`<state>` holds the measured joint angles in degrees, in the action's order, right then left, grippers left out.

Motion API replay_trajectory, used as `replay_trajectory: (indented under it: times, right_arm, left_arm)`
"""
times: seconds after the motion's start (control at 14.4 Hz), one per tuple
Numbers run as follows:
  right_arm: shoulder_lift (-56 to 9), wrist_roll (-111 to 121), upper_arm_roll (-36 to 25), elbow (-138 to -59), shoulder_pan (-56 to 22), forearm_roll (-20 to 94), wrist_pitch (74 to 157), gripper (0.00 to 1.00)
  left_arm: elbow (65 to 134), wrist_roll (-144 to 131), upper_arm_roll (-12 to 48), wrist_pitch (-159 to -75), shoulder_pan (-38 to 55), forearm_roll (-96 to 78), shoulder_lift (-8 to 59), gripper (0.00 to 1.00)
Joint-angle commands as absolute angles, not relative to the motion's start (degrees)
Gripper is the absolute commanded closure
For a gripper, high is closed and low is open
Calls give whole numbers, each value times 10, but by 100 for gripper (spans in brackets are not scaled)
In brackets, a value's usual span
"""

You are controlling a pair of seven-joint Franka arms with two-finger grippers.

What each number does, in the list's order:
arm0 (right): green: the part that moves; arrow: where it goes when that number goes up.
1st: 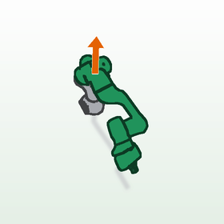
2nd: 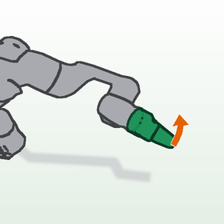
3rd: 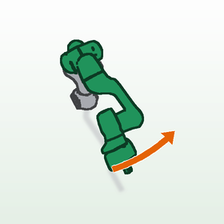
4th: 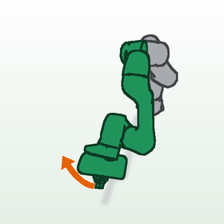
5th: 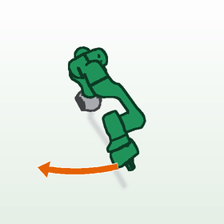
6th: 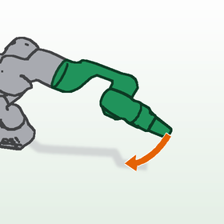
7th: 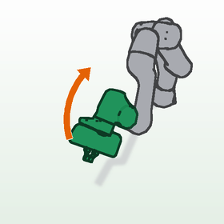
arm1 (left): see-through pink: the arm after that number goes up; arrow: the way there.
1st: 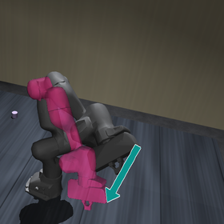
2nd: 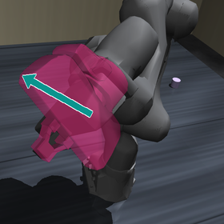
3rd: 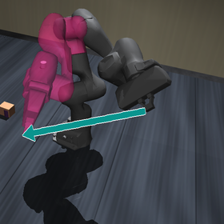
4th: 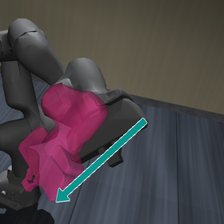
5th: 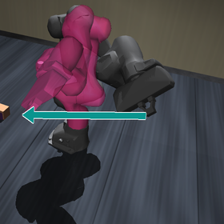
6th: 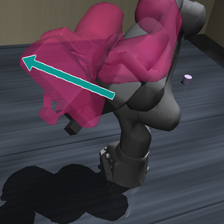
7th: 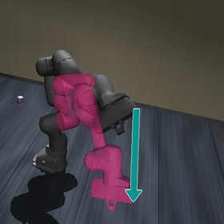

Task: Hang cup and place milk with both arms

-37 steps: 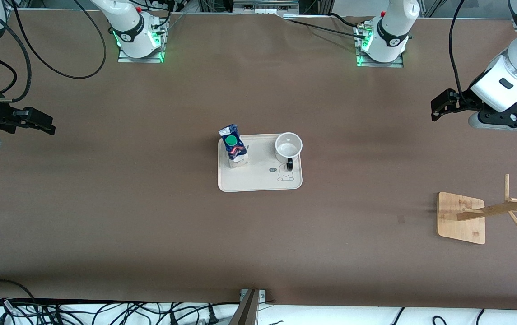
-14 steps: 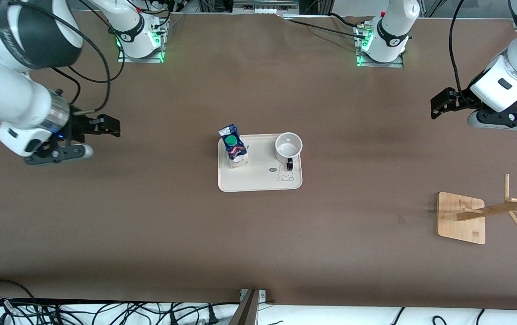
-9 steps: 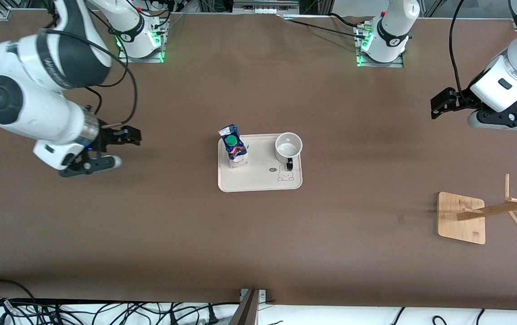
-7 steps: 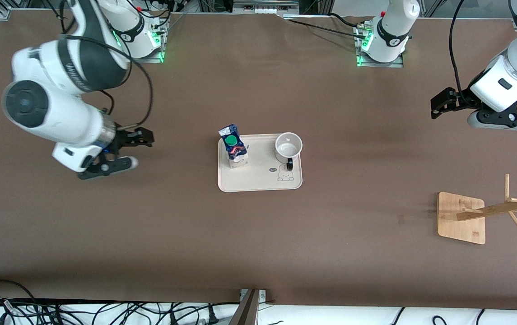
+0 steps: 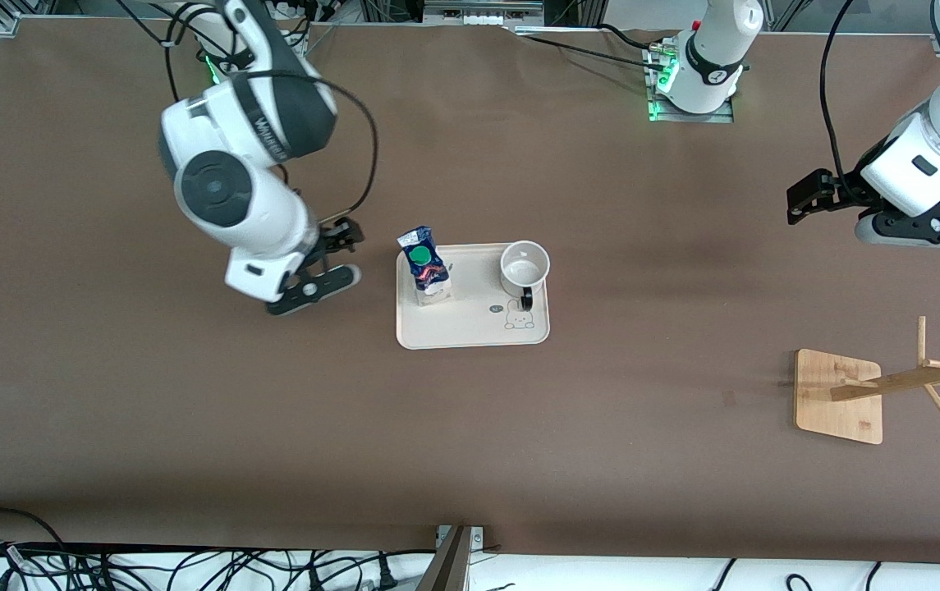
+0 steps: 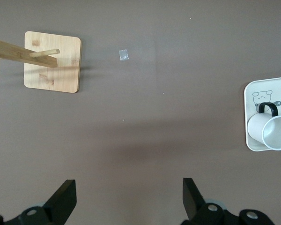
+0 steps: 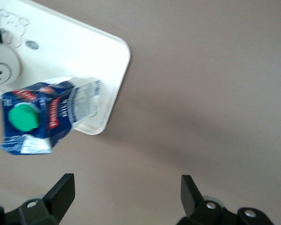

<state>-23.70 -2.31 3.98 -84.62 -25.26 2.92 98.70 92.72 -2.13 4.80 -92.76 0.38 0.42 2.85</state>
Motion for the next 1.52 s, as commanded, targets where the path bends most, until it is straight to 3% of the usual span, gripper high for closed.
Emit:
replay_trajectory:
  times: [0.0,0.76,1.45]
  right_arm:
    - [-232,-19,37,-848,-279,40,991,0]
    - [-269,-38,41,-848,-296,105,1070,0]
    - [-281,-102,43,-848,-316,153,1100,0]
  left_arm:
    - [869,-18,47,-911,8,13,75,0]
    - [790,-75,46,-890,11,10,134,0]
    - [786,-258,54,-828,16,-12,132,0]
